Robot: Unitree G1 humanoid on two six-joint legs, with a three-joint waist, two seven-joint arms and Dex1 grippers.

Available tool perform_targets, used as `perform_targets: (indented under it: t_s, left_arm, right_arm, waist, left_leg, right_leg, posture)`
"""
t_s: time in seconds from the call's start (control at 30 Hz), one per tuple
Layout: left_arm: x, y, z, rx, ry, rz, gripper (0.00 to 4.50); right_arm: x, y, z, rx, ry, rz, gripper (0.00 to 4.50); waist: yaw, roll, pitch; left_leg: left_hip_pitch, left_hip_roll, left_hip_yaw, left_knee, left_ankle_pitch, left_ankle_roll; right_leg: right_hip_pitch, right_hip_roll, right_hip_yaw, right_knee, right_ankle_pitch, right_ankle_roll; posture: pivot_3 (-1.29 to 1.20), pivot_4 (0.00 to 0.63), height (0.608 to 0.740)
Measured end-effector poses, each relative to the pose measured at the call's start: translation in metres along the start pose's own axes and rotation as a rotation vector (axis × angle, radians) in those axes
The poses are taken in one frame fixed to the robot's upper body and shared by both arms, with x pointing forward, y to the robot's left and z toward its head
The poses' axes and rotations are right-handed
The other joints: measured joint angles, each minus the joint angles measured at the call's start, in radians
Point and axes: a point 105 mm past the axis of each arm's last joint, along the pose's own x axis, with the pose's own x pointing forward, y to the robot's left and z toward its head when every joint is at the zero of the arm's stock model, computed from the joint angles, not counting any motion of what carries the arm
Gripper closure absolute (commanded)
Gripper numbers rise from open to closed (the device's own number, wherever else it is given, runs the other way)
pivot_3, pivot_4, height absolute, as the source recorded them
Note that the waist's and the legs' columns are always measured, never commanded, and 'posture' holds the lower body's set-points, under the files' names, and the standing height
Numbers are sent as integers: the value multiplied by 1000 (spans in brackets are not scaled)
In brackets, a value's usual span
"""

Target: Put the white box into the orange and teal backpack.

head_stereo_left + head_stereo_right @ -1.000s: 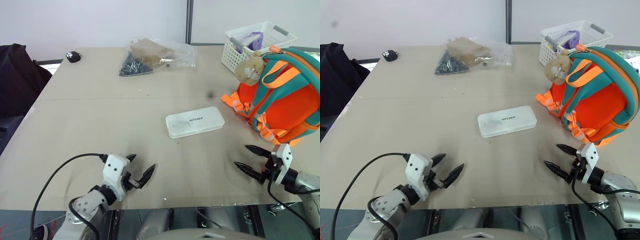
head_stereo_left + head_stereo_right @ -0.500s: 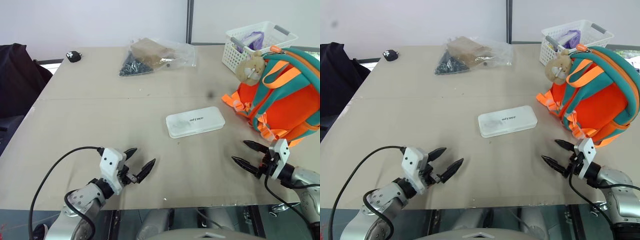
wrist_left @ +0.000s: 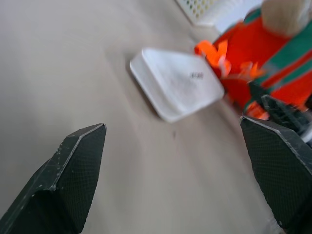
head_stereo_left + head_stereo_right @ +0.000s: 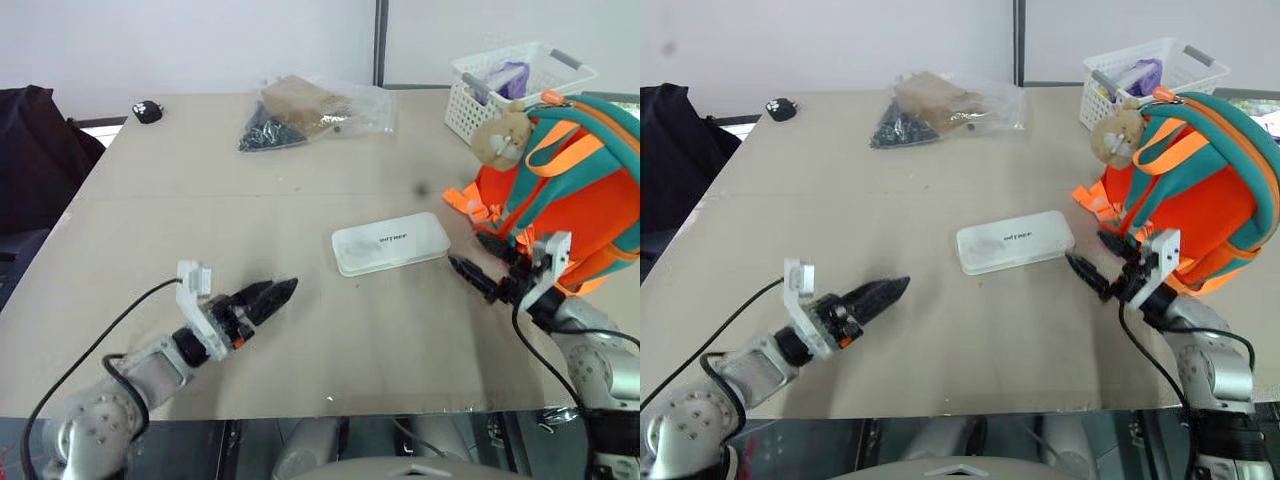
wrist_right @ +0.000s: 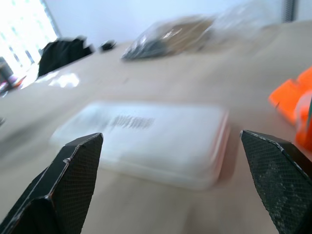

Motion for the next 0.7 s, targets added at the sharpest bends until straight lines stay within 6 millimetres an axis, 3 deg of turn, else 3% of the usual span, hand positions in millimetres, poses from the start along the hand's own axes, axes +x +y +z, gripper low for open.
perform_targets:
  t_s: [0.03,0.1,0.23,0.37,0.53,0.7]
  left_arm:
    - [4,1,6,-37,-10,-8,0]
    - [16,5,12,-116,-2,-39,0]
    - [49,13,-3,-256,131,-96,0]
    - [65,13,-12,-307,219,-126,0]
    - [87,19,-9,-327,270,-93,0]
    - [107,13,-7,-352,292,-87,0]
  right_arm:
    - [4,0,-1,17,9,-15,40]
    - [10,-5,-8,94,16,-84,808]
    - [29,-14,-16,242,10,-206,2574]
    - [32,-24,-17,270,18,-291,4472]
    - [34,-33,-25,250,68,-383,4472]
    - [42,-26,-38,148,157,-383,4472]
  waist:
    - [0,0,0]
    - [-2,0,0]
    - [-8,0,0]
    - [-17,0,0]
    - [-25,-1,-1]
    - [-31,-1,-1]
  left_leg:
    - [0,0,0,0,0,0]
    - [0,-1,0,0,0,0]
    - [-1,-1,3,0,0,0]
    - [-1,-1,3,-1,0,-1]
    - [-1,-1,3,0,1,-1]
    - [-1,-1,3,0,1,-2]
  right_leg:
    - [0,0,0,0,0,0]
    - [-1,0,1,0,0,0]
    - [-3,2,2,1,0,0]
    - [-4,2,3,1,0,0]
    - [-4,2,3,2,0,0]
    - [-5,1,4,3,0,0]
  posture:
    - [0,150,740]
    - [0,150,740]
    - [0,150,740]
    - [0,150,740]
    - [0,150,740]
    - [0,150,740]
